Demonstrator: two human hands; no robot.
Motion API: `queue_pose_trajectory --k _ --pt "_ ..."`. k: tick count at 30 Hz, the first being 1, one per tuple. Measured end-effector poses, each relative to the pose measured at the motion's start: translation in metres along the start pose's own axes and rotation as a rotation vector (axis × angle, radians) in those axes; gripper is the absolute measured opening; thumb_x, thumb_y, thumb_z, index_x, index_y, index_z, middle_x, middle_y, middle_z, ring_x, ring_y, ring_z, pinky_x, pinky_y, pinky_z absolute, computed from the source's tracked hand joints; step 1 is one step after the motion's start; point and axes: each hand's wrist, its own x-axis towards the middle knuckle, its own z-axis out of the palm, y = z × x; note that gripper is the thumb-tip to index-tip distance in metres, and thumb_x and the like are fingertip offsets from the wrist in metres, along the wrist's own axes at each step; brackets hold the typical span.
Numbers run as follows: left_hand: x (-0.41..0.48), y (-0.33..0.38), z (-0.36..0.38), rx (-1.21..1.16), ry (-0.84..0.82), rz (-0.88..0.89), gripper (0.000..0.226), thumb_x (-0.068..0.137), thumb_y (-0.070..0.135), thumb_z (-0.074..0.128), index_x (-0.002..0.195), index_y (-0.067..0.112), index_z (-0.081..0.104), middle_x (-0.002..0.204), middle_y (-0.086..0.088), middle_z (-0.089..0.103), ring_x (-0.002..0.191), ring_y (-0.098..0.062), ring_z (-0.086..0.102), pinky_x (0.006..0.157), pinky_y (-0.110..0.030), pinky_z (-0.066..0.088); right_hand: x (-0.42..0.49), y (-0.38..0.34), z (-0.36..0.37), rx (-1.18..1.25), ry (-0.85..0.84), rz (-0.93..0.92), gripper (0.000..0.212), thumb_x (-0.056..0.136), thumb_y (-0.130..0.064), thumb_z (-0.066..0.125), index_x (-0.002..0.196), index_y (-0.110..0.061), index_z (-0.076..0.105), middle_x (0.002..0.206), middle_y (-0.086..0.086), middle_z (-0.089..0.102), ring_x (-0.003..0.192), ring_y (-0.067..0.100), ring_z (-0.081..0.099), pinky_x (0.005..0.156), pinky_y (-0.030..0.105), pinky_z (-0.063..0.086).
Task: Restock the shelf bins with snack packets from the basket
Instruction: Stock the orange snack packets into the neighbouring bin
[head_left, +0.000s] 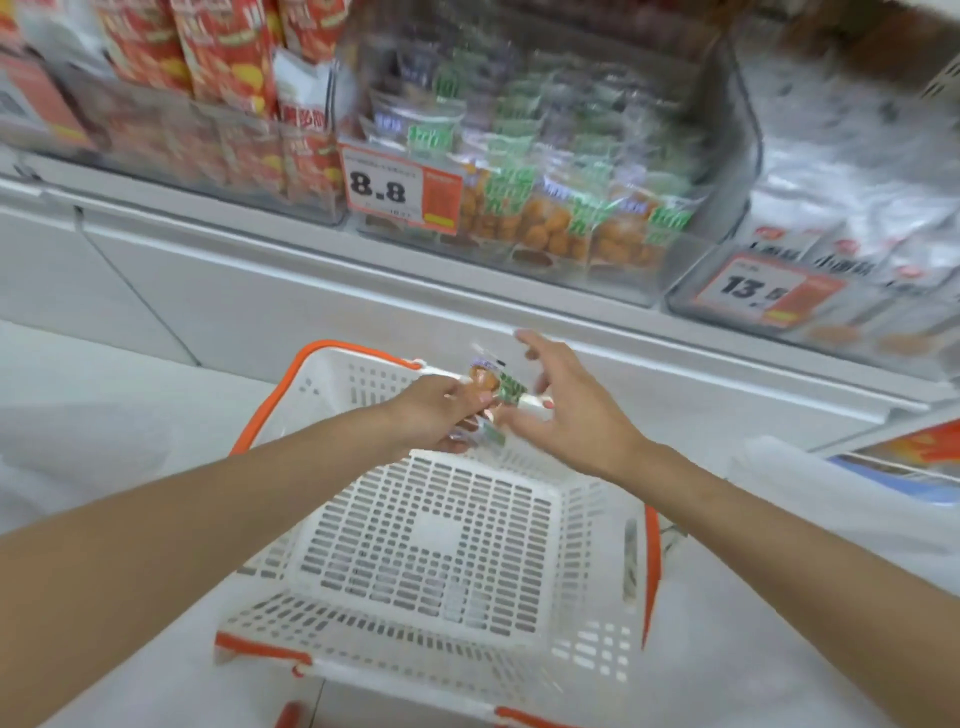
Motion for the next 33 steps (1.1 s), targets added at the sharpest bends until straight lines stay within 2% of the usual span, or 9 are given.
queue_pose_trajectory --k 3,5,7,11,15,17,21,28,33 --pt "-0.012 0.017 0.006 0.210 -0.008 0.184 0.018 0.095 0.027 0.060 0.107 0.015 0.065 0.092 0.004 0.067 0.071 -0.005 0.064 0.063 -0.020 0.055 0.003 -0.003 -0.031 0.111 0.117 0.058 0.058 0.090 -0.062 0.050 0.140 -0.034 0.039 0.119 -0.010 0.051 0.098 0.008 0.050 0.081 0.024 0.042" --pt "-0.020 0.027 0.010 0.237 -0.076 0.255 0.011 0.095 0.026 0.060 0.103 0.022 0.066 0.089 0.009 0.068 0.070 -0.003 0.066 0.072 -0.026 0.056 0.014 -0.007 -0.034 0.145 0.089 0.085 0.039 0.093 -0.063 0.044 0.105 -0.030 0.060 0.089 -0.010 0.059 0.080 0.006 0.054 0.072 0.027 0.040" --pt "-0.024 0.033 0.013 0.272 -0.127 0.297 0.011 0.095 0.023 0.059 0.104 0.022 0.066 0.088 0.010 0.069 0.069 -0.001 0.065 0.073 -0.025 0.055 0.023 -0.010 -0.030 0.130 0.113 0.079 0.051 0.099 -0.055 0.041 0.063 -0.019 0.046 0.058 -0.008 0.045 0.054 0.008 0.039 0.059 0.031 0.031" --pt "-0.022 0.038 0.017 0.292 -0.153 0.317 0.016 0.095 0.024 0.059 0.107 0.018 0.068 0.097 0.002 0.070 0.073 0.003 0.065 0.068 -0.018 0.055 0.037 -0.005 -0.030 0.099 0.187 0.118 0.063 0.101 -0.044 0.044 0.046 -0.017 0.028 0.035 -0.005 0.031 0.040 0.011 0.030 0.047 0.026 0.022" --pt "-0.013 0.044 0.014 0.288 -0.144 0.330 0.019 0.095 0.024 0.059 0.107 0.013 0.068 0.089 0.004 0.068 0.068 0.004 0.064 0.064 -0.015 0.053 0.045 0.002 -0.034 0.193 0.170 0.177 0.063 0.100 -0.047 0.046 0.047 -0.015 0.030 0.037 -0.008 0.028 0.041 0.010 0.025 0.051 0.030 0.024" --pt "-0.008 0.041 0.012 0.301 -0.126 0.350 0.014 0.095 0.023 0.059 0.102 0.015 0.067 0.085 0.004 0.068 0.068 0.001 0.064 0.067 -0.020 0.055 0.043 0.003 -0.042 0.229 0.092 0.152 0.063 0.100 -0.050 0.042 0.053 -0.009 0.046 0.048 -0.007 0.039 0.047 0.010 0.033 0.056 0.028 0.030" --pt "-0.001 0.039 0.007 0.280 -0.054 0.350 0.019 0.096 0.024 0.056 0.110 0.014 0.064 0.091 -0.001 0.066 0.071 -0.003 0.063 0.074 -0.025 0.055 0.033 0.006 -0.063 0.254 -0.153 0.166 0.033 0.094 -0.051 0.054 0.099 -0.023 0.070 0.090 -0.008 0.068 0.081 0.010 0.064 0.074 0.031 0.051" --pt "-0.016 0.108 0.017 0.461 -0.043 0.606 0.022 0.085 0.007 0.071 0.105 0.016 0.068 0.090 0.011 0.068 0.074 0.011 0.060 0.074 -0.015 0.046 0.007 -0.017 -0.120 -0.066 0.119 0.004 0.031 0.082 -0.029 0.077 0.111 -0.023 0.069 0.091 -0.007 0.067 0.079 0.009 0.060 0.073 0.029 0.048" --pt "-0.037 0.200 0.033 0.435 0.076 0.915 0.024 0.084 0.007 0.072 0.108 0.011 0.068 0.100 -0.003 0.073 0.087 -0.009 0.068 0.080 -0.023 0.056 0.004 -0.058 -0.204 -0.229 0.374 -0.145 0.029 0.086 -0.022 0.073 0.114 -0.021 0.069 0.086 -0.020 0.061 0.074 -0.009 0.054 0.072 0.006 0.038"
